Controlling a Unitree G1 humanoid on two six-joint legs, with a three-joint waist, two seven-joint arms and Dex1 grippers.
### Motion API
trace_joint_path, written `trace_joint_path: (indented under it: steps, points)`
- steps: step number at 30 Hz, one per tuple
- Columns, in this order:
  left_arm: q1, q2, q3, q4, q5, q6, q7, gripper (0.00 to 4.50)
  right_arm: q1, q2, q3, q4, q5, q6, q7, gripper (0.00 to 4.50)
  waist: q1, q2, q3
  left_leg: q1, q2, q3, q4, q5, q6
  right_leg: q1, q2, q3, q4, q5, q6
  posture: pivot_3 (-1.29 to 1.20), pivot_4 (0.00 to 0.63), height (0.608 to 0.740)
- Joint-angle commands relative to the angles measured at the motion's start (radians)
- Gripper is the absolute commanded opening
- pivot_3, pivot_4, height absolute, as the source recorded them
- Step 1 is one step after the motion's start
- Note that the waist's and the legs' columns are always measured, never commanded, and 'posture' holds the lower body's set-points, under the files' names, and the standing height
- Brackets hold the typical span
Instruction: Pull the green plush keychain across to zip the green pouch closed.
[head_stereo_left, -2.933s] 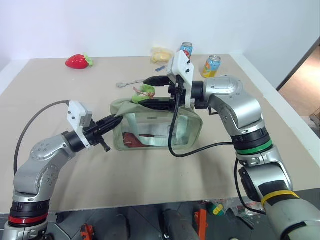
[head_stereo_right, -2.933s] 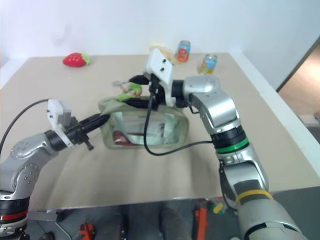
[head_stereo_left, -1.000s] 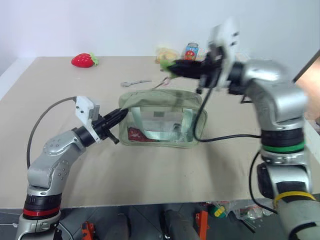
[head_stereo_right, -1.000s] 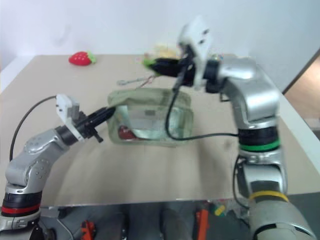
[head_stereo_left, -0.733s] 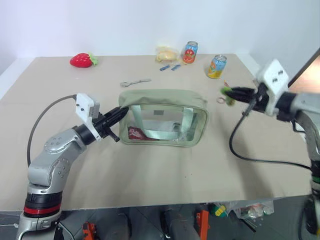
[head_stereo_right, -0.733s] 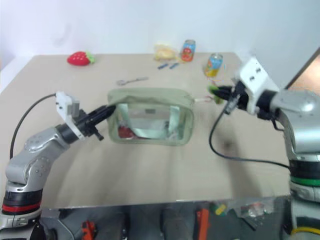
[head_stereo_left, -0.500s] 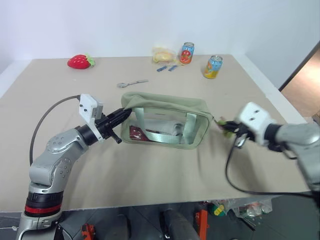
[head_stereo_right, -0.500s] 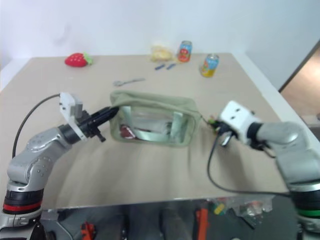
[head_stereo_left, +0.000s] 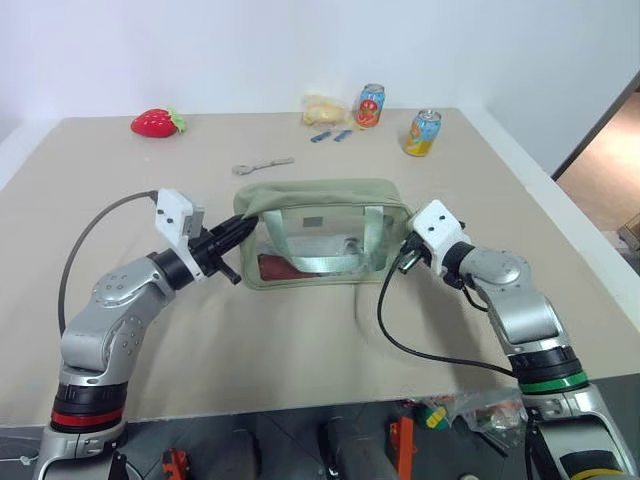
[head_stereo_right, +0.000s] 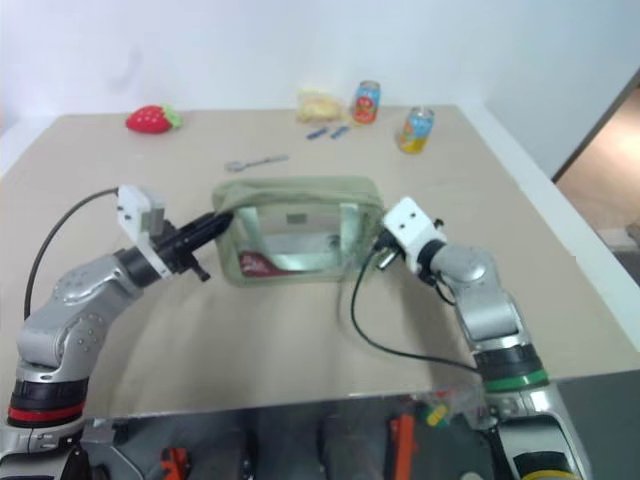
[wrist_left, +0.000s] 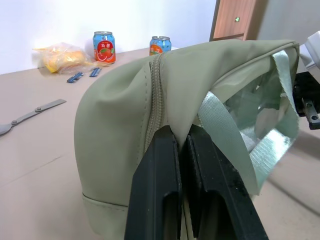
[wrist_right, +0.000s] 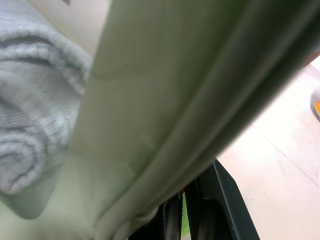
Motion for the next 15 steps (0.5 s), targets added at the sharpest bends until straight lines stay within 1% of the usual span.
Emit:
trace_joint_path:
  steps: [1,2,3,4,6,7,8,10,12,14,15]
  points:
    - [-0.009,0.014,0.028,0.015,0.008,-0.007,0.009,0.00,-0.010,-0.039,-0.075,-0.092,0.079,0.046,0.068,0.02,0.001,0.000,0.000,0.000,0.000,0.000,0.000,0.000,0.000,0.000,0.000,0.000,0.000,0.000,0.000,0.00,0.150,0.740]
    - [-0.007,0.019,0.035,0.022,-0.006,0.005,0.001,0.00,-0.012,-0.047,-0.108,-0.124,0.136,0.102,0.097,0.02,0.000,0.000,0.000,0.000,0.000,0.000,0.000,0.000,0.000,0.000,0.000,0.000,0.000,0.000,0.000,0.00,0.150,0.740]
    - [-0.006,0.022,0.045,0.027,-0.019,0.011,-0.007,0.76,-0.010,-0.060,-0.139,-0.155,0.188,0.140,0.128,0.69,-0.001,0.000,0.000,0.000,0.000,-0.001,-0.001,0.000,0.001,0.000,0.001,0.000,0.000,0.000,0.000,0.00,0.150,0.740]
    - [-0.006,0.030,0.048,0.028,-0.029,0.018,-0.017,1.00,-0.007,-0.071,-0.165,-0.181,0.227,0.170,0.151,0.93,-0.001,0.000,0.000,0.001,0.001,-0.001,-0.001,0.000,0.001,0.000,0.001,0.000,0.000,0.000,0.000,0.00,0.150,0.740]
    - [-0.010,0.042,0.054,0.024,-0.049,0.029,-0.031,1.63,0.003,-0.078,-0.226,-0.226,0.323,0.232,0.184,1.55,-0.001,0.001,0.001,0.000,0.001,-0.001,0.000,0.000,0.001,0.000,0.002,0.000,0.000,0.000,0.000,0.00,0.150,0.740]
    - [-0.014,0.046,0.063,0.018,-0.066,0.041,-0.038,2.04,0.009,-0.084,-0.255,-0.248,0.363,0.262,0.192,1.99,-0.001,0.001,0.001,0.000,0.001,-0.001,0.000,0.000,0.001,0.000,0.002,-0.001,0.000,0.000,0.000,0.00,0.150,0.740]
    - [-0.020,0.049,0.071,0.014,-0.081,0.054,-0.042,2.33,0.016,-0.092,-0.278,-0.264,0.393,0.280,0.202,2.24,0.000,0.001,0.001,0.000,0.001,-0.001,0.000,0.000,0.001,0.000,0.002,-0.001,0.000,0.000,0.000,0.00,0.150,0.740]
    - [-0.026,0.067,0.086,0.004,-0.106,0.080,-0.050,3.11,0.037,-0.118,-0.323,-0.295,0.451,0.331,0.222,3.04,0.000,0.001,0.001,0.000,0.001,-0.001,0.000,0.000,0.001,0.000,0.002,-0.001,0.000,0.000,0.000,0.00,0.150,0.740]
    - [-0.026,0.087,0.106,-0.002,-0.129,0.101,-0.052,3.71,0.063,-0.145,-0.365,-0.321,0.502,0.369,0.238,3.71,-0.001,0.001,0.001,0.000,0.001,-0.001,0.000,0.000,0.001,0.000,0.002,-0.001,0.000,-0.001,-0.002,0.00,0.150,0.740]
    - [-0.022,0.105,0.133,-0.006,-0.151,0.117,-0.051,4.43,0.080,-0.168,-0.416,-0.337,0.544,0.400,0.234,4.36,-0.001,0.001,0.001,0.000,0.001,-0.001,0.000,-0.001,0.001,0.000,0.002,0.000,0.000,-0.002,-0.004,0.00,0.150,0.740]
    - [-0.019,0.111,0.147,-0.008,-0.165,0.125,-0.048,4.47,0.085,-0.180,-0.438,-0.342,0.562,0.417,0.230,4.44,-0.001,0.001,0.001,0.000,0.001,-0.001,0.000,-0.001,0.001,0.000,0.002,0.000,0.000,-0.002,-0.004,0.00,0.150,0.740]
